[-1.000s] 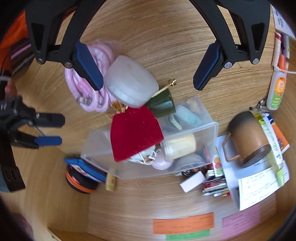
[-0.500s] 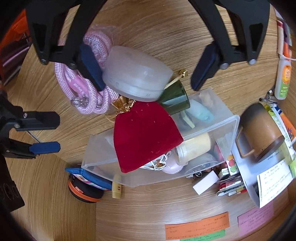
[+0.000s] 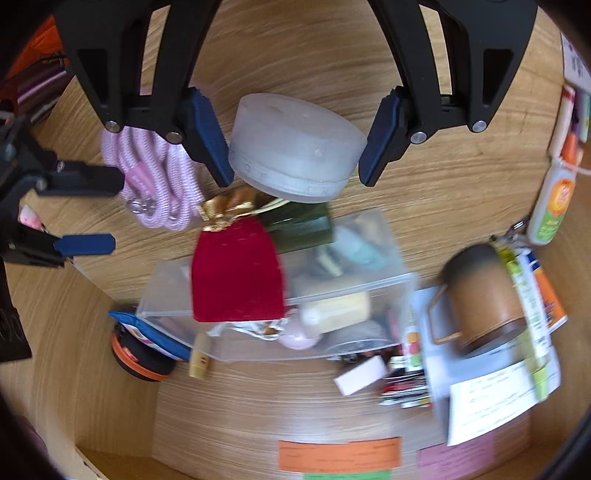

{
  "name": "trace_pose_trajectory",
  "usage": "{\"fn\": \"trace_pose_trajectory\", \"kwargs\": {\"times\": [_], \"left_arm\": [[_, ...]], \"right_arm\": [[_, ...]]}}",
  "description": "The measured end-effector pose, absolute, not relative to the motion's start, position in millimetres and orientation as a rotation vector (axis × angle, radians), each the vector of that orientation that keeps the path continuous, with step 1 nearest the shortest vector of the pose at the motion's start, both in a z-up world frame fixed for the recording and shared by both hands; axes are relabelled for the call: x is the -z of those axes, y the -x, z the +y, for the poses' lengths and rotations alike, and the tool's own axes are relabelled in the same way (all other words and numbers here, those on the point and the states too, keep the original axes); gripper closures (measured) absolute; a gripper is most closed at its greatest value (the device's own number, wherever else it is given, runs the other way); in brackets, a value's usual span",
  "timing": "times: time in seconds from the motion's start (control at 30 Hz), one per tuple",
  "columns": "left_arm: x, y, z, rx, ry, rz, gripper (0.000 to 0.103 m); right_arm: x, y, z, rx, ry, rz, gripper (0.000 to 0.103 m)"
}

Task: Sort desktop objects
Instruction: 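Close the right tool on the pink rope bag while the left tool approaches the white container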

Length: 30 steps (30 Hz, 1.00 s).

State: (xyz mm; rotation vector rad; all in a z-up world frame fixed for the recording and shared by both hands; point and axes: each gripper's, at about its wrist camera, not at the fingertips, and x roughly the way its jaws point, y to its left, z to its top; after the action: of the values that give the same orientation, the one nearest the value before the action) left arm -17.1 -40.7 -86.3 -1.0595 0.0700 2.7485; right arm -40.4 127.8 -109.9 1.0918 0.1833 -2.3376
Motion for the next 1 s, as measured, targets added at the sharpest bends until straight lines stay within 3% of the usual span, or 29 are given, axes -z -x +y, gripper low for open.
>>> {"fn": "trace_pose_trajectory", "kwargs": {"times": [0.33, 0.67, 0.83, 1.0], "left_arm": [[85.2, 1.8, -63.4, -2.815, 1.029, 0.013, 0.034], [86.9, 0.2, -59.9, -2.727, 1.009, 0.049, 0.028], [81.2, 0.8, -60.7, -2.676, 0.971, 0.151, 0.02], [82.9, 7.8, -58.1, -2.609, 0.984, 0.276, 0.019]], "right_arm": [[130.7, 29.4, 82.0, 2.43, -1.112, 0.414, 0.019], [134.4, 37.4, 126.4, 2.521, -1.182, 0.304, 0.017], [133.0, 41.0, 152.8, 2.538, -1.243, 0.235, 0.015], [131.8, 39.5, 157.9, 2.534, -1.275, 0.17, 0.015]]}}
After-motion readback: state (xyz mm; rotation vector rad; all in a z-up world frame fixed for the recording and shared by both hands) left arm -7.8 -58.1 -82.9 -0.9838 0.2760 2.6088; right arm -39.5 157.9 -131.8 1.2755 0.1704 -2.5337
